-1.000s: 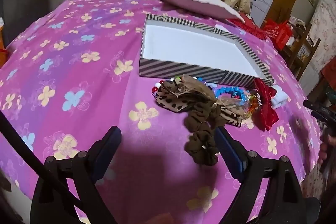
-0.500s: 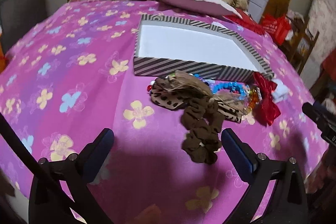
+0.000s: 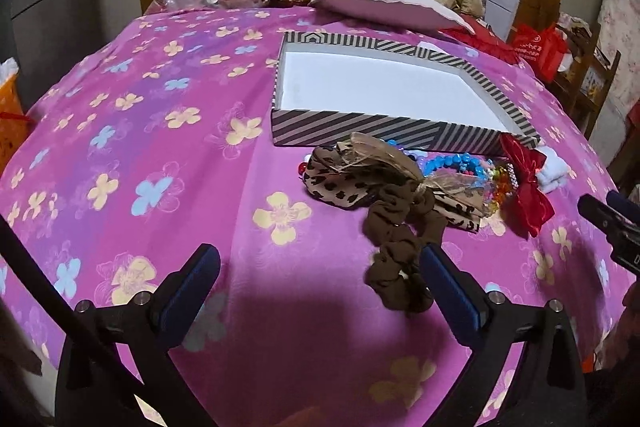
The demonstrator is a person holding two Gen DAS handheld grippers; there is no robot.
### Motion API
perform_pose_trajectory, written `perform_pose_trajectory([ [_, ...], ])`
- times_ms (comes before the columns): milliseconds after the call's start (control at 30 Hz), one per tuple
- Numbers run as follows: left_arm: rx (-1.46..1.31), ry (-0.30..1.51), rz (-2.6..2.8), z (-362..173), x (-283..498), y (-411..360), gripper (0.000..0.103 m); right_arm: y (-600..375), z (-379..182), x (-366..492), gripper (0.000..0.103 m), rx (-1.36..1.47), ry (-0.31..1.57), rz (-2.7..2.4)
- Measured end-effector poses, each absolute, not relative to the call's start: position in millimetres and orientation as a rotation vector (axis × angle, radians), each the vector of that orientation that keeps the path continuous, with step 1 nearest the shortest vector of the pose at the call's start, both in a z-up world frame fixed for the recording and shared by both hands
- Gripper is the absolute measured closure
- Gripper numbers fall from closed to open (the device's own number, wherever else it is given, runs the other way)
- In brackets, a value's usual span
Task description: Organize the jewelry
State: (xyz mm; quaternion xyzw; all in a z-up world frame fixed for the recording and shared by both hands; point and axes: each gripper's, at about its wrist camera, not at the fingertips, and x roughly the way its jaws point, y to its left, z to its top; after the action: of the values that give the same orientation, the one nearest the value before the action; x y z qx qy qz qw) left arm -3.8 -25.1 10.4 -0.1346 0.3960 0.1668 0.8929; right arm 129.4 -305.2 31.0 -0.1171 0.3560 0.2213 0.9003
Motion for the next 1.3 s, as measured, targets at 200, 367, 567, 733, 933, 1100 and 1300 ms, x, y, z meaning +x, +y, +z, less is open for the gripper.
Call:
perform_pose_trajectory([
  [200,-0.280,0.821,0.343,10.6,-4.2,-26.0,0.028,-295.9,28.9,125.7,0.007,-0.281,0.732,0.453],
  [367,-0.283,0.822,0.340,10.2,-3.4,-26.8,0.028,-298.1,29.5,126.9,0.007,-0.274,0.729,0.438],
  [567,-0.279,0.822,0.339,10.8,-3.0,-26.5,0.028,-304.8,27.9,132.1,0.007,-0.247,0.745,0.422],
  [733,-0.278,0.823,0.338,11.2,-2.9,-26.7,0.028,-305.9,28.1,132.0,0.007,-0.247,0.741,0.422],
  [933,-0.277,0.824,0.337,11.8,-2.4,-27.0,0.028,-306.5,29.8,131.4,0.007,-0.229,0.741,0.444],
  [1100,-0.277,0.824,0.335,11.1,-2.1,-26.6,0.028,-312.7,28.9,136.0,0.007,-0.158,0.765,0.459],
  [1300,-0.272,0.826,0.335,9.1,-1.7,-27.4,0.028,-313.1,29.6,134.6,0.007,-0.150,0.764,0.476],
])
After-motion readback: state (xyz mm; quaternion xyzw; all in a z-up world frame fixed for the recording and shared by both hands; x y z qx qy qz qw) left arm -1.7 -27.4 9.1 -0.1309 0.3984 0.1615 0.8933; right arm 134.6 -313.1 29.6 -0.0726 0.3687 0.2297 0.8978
